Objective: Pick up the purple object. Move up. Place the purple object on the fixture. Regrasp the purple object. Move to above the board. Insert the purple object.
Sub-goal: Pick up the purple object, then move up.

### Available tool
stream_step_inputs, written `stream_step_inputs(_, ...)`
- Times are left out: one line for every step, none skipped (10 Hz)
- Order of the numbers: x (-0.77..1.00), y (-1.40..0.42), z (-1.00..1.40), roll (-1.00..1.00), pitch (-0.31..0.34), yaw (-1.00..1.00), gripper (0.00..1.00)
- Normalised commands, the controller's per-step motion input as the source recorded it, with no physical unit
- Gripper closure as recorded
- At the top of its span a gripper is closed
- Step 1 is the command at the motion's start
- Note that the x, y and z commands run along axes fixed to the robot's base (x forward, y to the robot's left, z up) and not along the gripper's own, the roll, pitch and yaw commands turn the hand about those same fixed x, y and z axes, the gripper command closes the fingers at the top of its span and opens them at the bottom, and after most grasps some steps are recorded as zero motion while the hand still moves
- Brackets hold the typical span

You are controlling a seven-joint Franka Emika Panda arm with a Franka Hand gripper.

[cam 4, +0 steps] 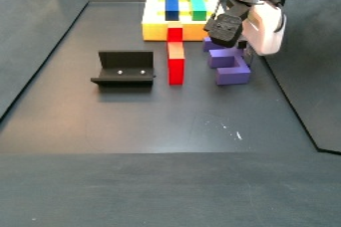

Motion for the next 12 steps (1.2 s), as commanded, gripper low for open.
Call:
stream_step_inputs(0.00, 0.00, 0.00, 0.00, 0.000, 0.00, 1.00)
stream_step_inputs(0.00, 0.00, 0.00, 0.00, 0.000, 0.00, 1.00)
stream_step_inputs(0.00, 0.00, 0.00, 0.00, 0.000, 0.00, 1.00)
stream_step_inputs(0.00, 0.00, 0.00, 0.00, 0.000, 0.00, 1.00)
stream_step_inputs(0.00, 0.00, 0.00, 0.00, 0.000, 0.00, 1.00)
stream_step_inputs(0.00, 0.00, 0.00, 0.00, 0.000, 0.00, 1.00)
stream_step_inputs(0.00, 0.00, 0.00, 0.00, 0.000, 0.00, 1.00)
stream_step_inputs(0.00, 0.00, 0.00, 0.00, 0.000, 0.00, 1.00)
stream_step_inputs(0.00, 0.00, 0.00, 0.00, 0.000, 0.00, 1.00)
stream_step_inputs(0.00, 0.00, 0.00, 0.00, 0.000, 0.00, 1.00)
stream_step_inputs(0.00, 0.00, 0.00, 0.00, 0.000, 0.00, 1.00)
stream_step_inputs(0.00, 0.00, 0.83, 0.00, 0.000, 0.00, 1.00)
